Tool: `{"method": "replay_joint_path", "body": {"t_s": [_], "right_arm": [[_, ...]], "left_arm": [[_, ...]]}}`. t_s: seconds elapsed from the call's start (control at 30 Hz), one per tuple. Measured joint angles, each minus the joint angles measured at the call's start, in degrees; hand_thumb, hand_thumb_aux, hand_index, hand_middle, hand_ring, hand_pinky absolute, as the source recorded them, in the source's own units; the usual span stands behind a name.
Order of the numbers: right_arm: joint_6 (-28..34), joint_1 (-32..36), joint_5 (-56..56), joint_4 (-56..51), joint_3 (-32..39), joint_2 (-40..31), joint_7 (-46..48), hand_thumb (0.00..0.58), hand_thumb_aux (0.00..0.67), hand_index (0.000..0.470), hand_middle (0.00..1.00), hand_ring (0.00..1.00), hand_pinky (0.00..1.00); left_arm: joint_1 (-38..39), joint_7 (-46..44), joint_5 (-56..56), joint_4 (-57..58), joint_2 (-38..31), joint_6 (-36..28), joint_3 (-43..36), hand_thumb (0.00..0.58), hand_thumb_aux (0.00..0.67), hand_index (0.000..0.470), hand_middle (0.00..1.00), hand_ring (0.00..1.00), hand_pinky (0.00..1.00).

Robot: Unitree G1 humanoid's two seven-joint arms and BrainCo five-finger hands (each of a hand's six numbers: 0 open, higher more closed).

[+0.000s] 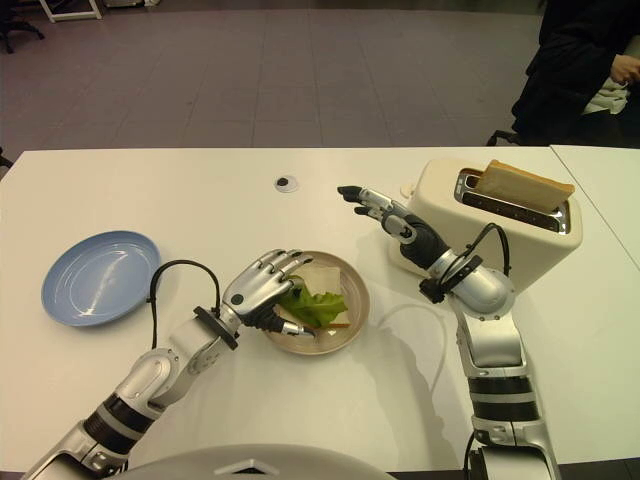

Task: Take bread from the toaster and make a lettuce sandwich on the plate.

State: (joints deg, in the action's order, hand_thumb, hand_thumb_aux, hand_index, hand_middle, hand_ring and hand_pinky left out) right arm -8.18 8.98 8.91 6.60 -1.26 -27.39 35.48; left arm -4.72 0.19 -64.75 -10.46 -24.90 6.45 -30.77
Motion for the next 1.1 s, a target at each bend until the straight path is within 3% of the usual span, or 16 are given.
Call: {"method": "replay_joint_path", "body": {"t_s": [0.6,0.63,0.67,0.7,0.73,0.77,1.1], "right_arm": [[-0.2,-0.2,0.0,0.1,0.9,0.0,0.5,0.000,0.000,0.000,0.00,0.00,0.00],[-0.3,-0.3,0.0,0.1,0.9,0.0,0.5,0.000,0.000,0.000,0.00,0.00,0.00],[-0.4,-0.3,0.0,0.1,1.0,0.0,0.5,0.000,0.000,0.000,0.00,0.00,0.00],[-0.5,-0.4,0.0,0.1,1.0,0.0,0.5,0.000,0.000,0.000,0.00,0.00,0.00],[-0.6,-0.4,0.0,0.1,1.0,0.0,0.5,0.000,0.000,0.000,0.00,0.00,0.00],[-0.6,-0.4,0.0,0.1,1.0,0.0,0.5,0.000,0.000,0.000,0.00,0.00,0.00],[-0.7,-0.7,0.0,0.1,1.3,0.2,0.5,0.000,0.000,0.000,0.00,0.00,0.00]], "left_arm": [[1.0,-1.2,-2.2,0.5,-0.5,-0.3,0.2,0.000,0.000,0.000,0.00,0.00,0.00],[0.3,-1.1,-2.9,2.2,-0.3,-0.2,-0.4,0.045,0.026,0.018,0.00,0.00,0.00],[-0.9,-0.9,-3.9,4.1,0.0,-0.2,-0.7,0.349,0.247,0.173,0.00,0.00,0.00],[-1.9,-0.7,-3.9,5.3,0.1,-0.1,-1.0,0.516,0.447,0.313,0.00,0.00,0.00],[-2.9,-0.2,-4.1,6.6,0.3,0.0,-1.3,0.567,0.570,0.400,0.00,0.00,0.00],[-3.4,0.6,-4.0,7.4,0.5,0.4,-1.4,0.580,0.670,0.470,0.00,0.00,0.00],[-4.9,4.0,-2.3,9.2,1.3,2.2,-2.2,0.580,0.670,0.470,0.00,0.00,0.00]]}}
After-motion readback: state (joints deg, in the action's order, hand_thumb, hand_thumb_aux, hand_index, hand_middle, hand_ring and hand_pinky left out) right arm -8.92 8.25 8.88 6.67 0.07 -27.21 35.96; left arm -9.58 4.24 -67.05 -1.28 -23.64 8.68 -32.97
